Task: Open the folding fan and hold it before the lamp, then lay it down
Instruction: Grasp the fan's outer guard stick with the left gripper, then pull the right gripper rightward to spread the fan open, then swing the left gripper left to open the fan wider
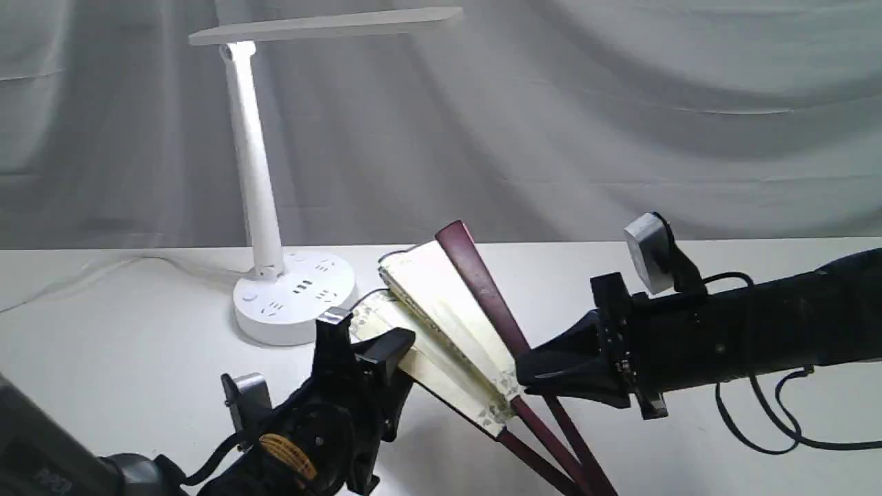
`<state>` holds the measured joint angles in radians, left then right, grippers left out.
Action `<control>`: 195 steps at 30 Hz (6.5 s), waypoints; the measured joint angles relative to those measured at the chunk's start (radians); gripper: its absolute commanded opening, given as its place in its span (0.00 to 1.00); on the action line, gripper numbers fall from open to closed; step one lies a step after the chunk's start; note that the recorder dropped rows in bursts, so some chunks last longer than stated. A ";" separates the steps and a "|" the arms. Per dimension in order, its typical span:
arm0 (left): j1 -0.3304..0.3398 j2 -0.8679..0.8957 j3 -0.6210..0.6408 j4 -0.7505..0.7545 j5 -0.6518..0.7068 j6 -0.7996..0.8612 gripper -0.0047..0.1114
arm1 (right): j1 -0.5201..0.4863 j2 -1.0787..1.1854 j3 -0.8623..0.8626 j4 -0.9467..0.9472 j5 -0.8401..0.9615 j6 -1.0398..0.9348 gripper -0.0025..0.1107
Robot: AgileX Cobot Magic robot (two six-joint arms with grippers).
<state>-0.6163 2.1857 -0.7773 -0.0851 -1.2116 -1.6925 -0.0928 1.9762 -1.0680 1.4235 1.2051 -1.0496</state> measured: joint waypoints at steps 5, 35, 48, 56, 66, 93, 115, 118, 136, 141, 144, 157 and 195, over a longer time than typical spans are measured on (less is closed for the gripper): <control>0.000 0.000 -0.022 -0.002 0.000 0.000 0.32 | 0.000 0.000 0.000 0.000 0.000 0.000 0.02; 0.005 0.000 -0.026 0.128 0.003 -0.080 0.04 | 0.000 0.000 0.000 0.056 0.005 0.012 0.33; 0.005 0.000 -0.031 0.177 -0.009 -0.095 0.04 | 0.000 0.000 0.000 0.108 0.002 -0.002 0.33; 0.005 0.000 -0.031 0.202 -0.017 -0.095 0.04 | -0.017 0.000 0.000 0.119 -0.023 -0.003 0.16; 0.005 0.000 -0.031 0.222 -0.019 -0.105 0.04 | -0.021 0.000 0.000 0.119 -0.031 0.005 0.02; 0.003 -0.027 -0.031 0.156 0.011 -0.116 0.04 | -0.177 0.000 0.000 0.209 -0.070 0.015 0.02; -0.055 -0.028 -0.113 0.062 0.050 -0.040 0.04 | -0.465 -0.003 0.000 0.171 -0.051 0.080 0.02; -0.057 -0.028 -0.113 0.045 0.052 -0.021 0.04 | -0.495 -0.003 0.000 0.167 -0.045 0.082 0.02; -0.060 -0.028 -0.113 -0.073 0.054 0.043 0.04 | -0.647 -0.007 0.087 0.192 -0.009 0.107 0.02; -0.060 -0.028 -0.113 -0.099 0.059 0.054 0.04 | -0.676 -0.007 0.118 0.205 0.004 0.107 0.02; -0.060 -0.028 -0.114 -0.101 0.059 0.054 0.04 | -0.700 -0.007 0.139 0.214 0.022 0.103 0.02; -0.068 -0.028 -0.119 -0.117 0.059 0.062 0.04 | -0.759 -0.007 0.228 0.246 0.053 0.065 0.02; -0.076 -0.133 -0.029 -0.231 0.088 0.124 0.04 | -0.734 -0.007 0.266 0.290 0.100 0.012 0.02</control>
<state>-0.6921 2.0526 -0.8063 -0.3157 -1.1231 -1.5683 -0.8265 1.9693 -0.8020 1.7138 1.3047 -1.0377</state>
